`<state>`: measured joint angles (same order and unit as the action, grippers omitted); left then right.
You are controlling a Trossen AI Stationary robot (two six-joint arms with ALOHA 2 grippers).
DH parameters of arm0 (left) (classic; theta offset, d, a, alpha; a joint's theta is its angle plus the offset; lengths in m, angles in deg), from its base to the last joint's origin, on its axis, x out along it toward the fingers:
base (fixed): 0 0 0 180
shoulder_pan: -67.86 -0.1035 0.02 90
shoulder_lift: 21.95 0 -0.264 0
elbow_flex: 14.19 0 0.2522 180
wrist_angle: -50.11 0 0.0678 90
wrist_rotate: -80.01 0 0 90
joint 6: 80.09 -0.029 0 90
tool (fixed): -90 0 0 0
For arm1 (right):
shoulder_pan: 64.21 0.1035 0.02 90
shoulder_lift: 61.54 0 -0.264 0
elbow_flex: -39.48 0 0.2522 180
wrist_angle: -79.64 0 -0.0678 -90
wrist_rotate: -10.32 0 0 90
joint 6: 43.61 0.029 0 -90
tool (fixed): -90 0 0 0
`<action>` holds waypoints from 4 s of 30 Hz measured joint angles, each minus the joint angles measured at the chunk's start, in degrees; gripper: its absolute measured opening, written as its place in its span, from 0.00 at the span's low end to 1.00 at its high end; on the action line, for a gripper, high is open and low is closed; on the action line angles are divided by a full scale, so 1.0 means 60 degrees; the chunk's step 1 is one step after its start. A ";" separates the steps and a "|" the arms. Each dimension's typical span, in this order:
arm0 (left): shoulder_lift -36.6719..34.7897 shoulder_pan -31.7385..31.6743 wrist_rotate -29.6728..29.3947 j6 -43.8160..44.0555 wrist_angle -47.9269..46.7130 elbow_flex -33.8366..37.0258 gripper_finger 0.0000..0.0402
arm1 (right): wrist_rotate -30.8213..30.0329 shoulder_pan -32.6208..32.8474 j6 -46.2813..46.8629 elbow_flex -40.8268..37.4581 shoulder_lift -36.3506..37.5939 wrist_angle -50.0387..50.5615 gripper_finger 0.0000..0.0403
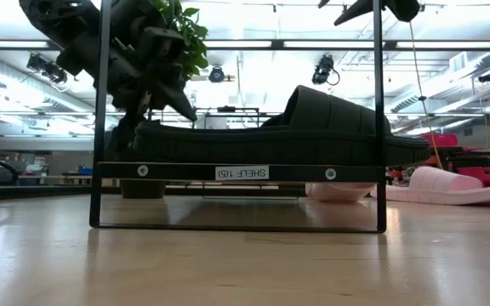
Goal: Pick and place slides into the shelf
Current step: Put the black slipper on the shelf, then put the right pink slipper on the shelf
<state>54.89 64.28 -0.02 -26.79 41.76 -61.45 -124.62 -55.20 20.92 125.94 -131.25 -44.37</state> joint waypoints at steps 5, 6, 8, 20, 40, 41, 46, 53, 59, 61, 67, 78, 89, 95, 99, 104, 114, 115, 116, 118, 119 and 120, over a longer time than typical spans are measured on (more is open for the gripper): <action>-0.0183 -0.0254 0.0026 -0.0289 -0.0368 0.0006 0.61 | 0.0786 -0.0437 -0.0009 0.0000 0.0000 0.0195 0.49; -0.0203 -0.0274 0.0049 -0.0289 -0.0363 0.0004 0.61 | 0.0960 -0.0536 0.0002 0.0000 0.0000 0.0346 0.49; -0.0319 -0.0294 0.0068 -0.0242 -0.0379 0.0011 0.61 | 0.1331 -0.0781 0.0264 0.0000 0.0000 0.0790 0.49; -0.1897 0.0016 -0.0185 -0.0161 0.0748 -0.0004 0.55 | 0.3130 -0.2280 0.0121 -0.0612 0.0010 0.1742 0.49; -0.4893 0.0086 -0.0300 -0.0876 0.1892 0.0004 0.47 | 0.4960 -0.2947 0.1123 -0.2506 0.0004 0.2591 0.49; -0.4911 0.0079 -0.0300 -0.0969 0.1955 0.0004 0.47 | 0.4948 -0.3073 0.1260 -0.2506 0.0004 0.2712 0.49; -0.4959 -0.0032 -0.0297 -0.1116 0.1956 0.0004 0.48 | 0.4926 -0.3572 0.1421 -0.2506 0.0004 0.3056 0.49; -0.4974 -0.0502 0.0450 -0.1457 0.1922 0.0004 0.48 | 0.5434 -0.3889 0.1302 -0.2506 0.0004 0.2768 0.49; -0.4970 -0.1074 0.0625 -0.1505 0.1925 0.0004 0.46 | 0.5231 -0.4665 0.0758 -0.2506 0.0004 0.2745 0.49; -0.4951 -0.1336 0.0610 -0.1508 0.1931 0.0004 0.45 | 0.5398 -0.5033 -0.0018 -0.2506 0.0004 0.2742 0.49; -0.4934 -0.1991 0.0603 -0.1501 0.1928 0.0004 0.46 | 0.6450 -0.5981 -0.2948 -0.2506 0.0004 0.2742 0.49; -0.4934 -0.2586 -0.0272 -0.1002 0.1931 0.0004 0.44 | 0.7542 -0.7111 -0.6912 -0.2503 0.0004 0.2953 0.49; -0.4934 -0.2589 -0.0870 -0.0770 0.1934 0.0004 0.43 | 0.7727 -0.7110 -0.8066 -0.2503 0.0004 0.3143 0.49; -0.4934 -0.2589 -0.0949 -0.0732 0.1934 0.0004 0.44 | 0.7483 -0.7107 -0.8161 -0.2503 0.0004 0.3172 0.49; -0.4934 -0.2589 -0.0949 -0.0729 0.1934 0.0004 0.43 | 0.6742 -0.7176 -0.7232 -0.2503 -0.0026 0.3236 0.49; -0.4934 -0.2589 -0.0948 -0.0729 0.1934 0.0004 0.43 | 0.6360 -0.7435 -0.6232 -0.2503 -0.0371 0.3683 0.49; -0.4934 -0.2587 -0.0945 -0.0743 0.1934 0.0004 0.43 | 0.6516 -0.7995 -0.6602 -0.2503 -0.1507 0.4416 0.49; -0.4934 -0.2584 -0.0944 -0.0743 0.1934 0.0004 0.43 | 0.6591 -0.8025 -0.6859 -0.2503 -0.1539 0.4431 0.49; -0.4934 -0.2582 -0.0941 -0.0745 0.1931 0.0004 0.43 | 0.6638 -0.8071 -0.7049 -0.2503 -0.1553 0.4429 0.49; -0.4934 -0.2582 -0.0938 -0.0751 0.1931 0.0004 0.44 | 0.6735 -0.8208 -0.7294 -0.2503 -0.1556 0.4425 0.49; -0.4934 -0.2582 -0.0938 -0.0751 0.1931 0.0004 0.44 | 0.6804 -0.8298 -0.7343 -0.2503 -0.1559 0.4425 0.49; -0.4934 -0.2582 -0.0938 -0.0751 0.1931 0.0004 0.44 | 0.6831 -0.8401 -0.7339 -0.2503 -0.1559 0.4425 0.49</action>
<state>25.29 48.79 -5.65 -31.30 53.34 -61.42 -83.63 -105.60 -23.12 110.93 -140.60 -17.82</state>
